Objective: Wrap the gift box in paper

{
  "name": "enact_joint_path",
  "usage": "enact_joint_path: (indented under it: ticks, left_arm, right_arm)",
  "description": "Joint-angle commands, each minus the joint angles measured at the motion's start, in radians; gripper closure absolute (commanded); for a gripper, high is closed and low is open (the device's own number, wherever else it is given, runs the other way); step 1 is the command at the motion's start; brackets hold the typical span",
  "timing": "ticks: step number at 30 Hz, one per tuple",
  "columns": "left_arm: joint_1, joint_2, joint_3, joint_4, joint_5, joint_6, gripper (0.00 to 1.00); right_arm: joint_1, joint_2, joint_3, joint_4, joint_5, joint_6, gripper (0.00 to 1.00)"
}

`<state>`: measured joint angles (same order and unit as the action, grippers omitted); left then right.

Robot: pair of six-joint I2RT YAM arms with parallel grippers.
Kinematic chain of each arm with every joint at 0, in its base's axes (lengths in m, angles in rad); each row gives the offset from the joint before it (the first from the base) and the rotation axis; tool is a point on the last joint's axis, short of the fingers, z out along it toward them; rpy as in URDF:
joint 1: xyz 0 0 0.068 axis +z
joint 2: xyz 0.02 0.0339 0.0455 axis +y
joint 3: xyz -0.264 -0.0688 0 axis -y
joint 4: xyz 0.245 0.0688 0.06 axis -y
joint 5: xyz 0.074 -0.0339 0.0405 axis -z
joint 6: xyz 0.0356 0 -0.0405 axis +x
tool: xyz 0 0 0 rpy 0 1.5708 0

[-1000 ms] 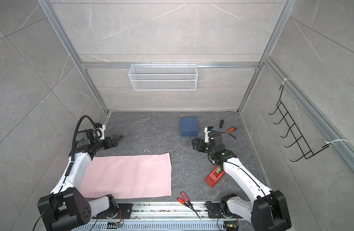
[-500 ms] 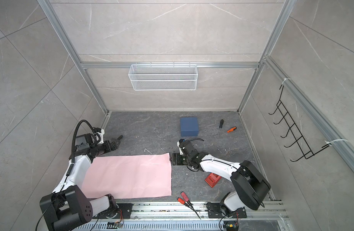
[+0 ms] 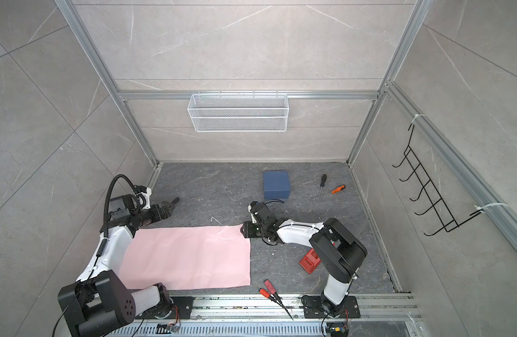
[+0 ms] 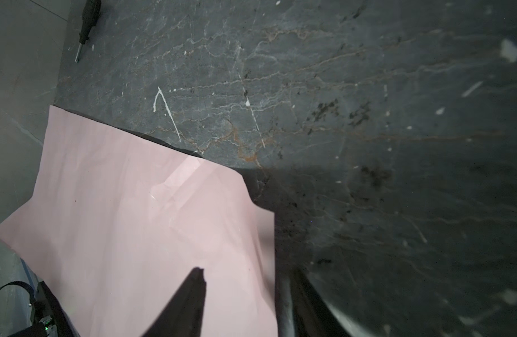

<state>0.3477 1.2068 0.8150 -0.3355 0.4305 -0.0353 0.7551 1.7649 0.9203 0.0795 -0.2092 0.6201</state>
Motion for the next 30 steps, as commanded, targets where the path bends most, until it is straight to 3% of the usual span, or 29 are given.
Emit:
enact_joint_path:
  ticks: [1, 3, 4, 7, 9, 20, 30]
  left_arm:
    - [0.006, -0.018, 0.040, 0.010, 0.024, -0.009, 0.00]
    - [0.005, -0.018, 0.045, 0.007, 0.022, -0.009, 0.00]
    - [0.005, -0.019, 0.047, 0.005, 0.022, -0.007, 0.00]
    - [0.007, -0.022, 0.043, 0.003, 0.022, -0.002, 0.00]
    - [0.010, -0.022, 0.037, 0.005, 0.028, -0.005, 0.00]
    - [0.030, -0.028, 0.059, -0.003, 0.061, -0.015, 0.00]
    - [0.053, -0.026, 0.096, -0.032, 0.103, 0.032, 0.00]
  right_arm:
    - [0.002, 0.042, 0.045, 0.022, -0.029, -0.022, 0.62]
    - [0.003, 0.047, 0.050, 0.017, -0.027, -0.031, 0.70]
    - [0.000, 0.045, 0.054, 0.006, -0.025, -0.038, 0.80]
    - [-0.015, 0.035, 0.067, -0.054, -0.028, -0.058, 0.96]
    - [-0.025, 0.009, 0.065, -0.085, -0.021, -0.074, 0.99]
    - [-0.282, -0.123, 0.110, -0.371, -0.049, -0.272, 1.00]
    - [-0.491, -0.053, 0.249, -0.561, -0.030, -0.451, 1.00]
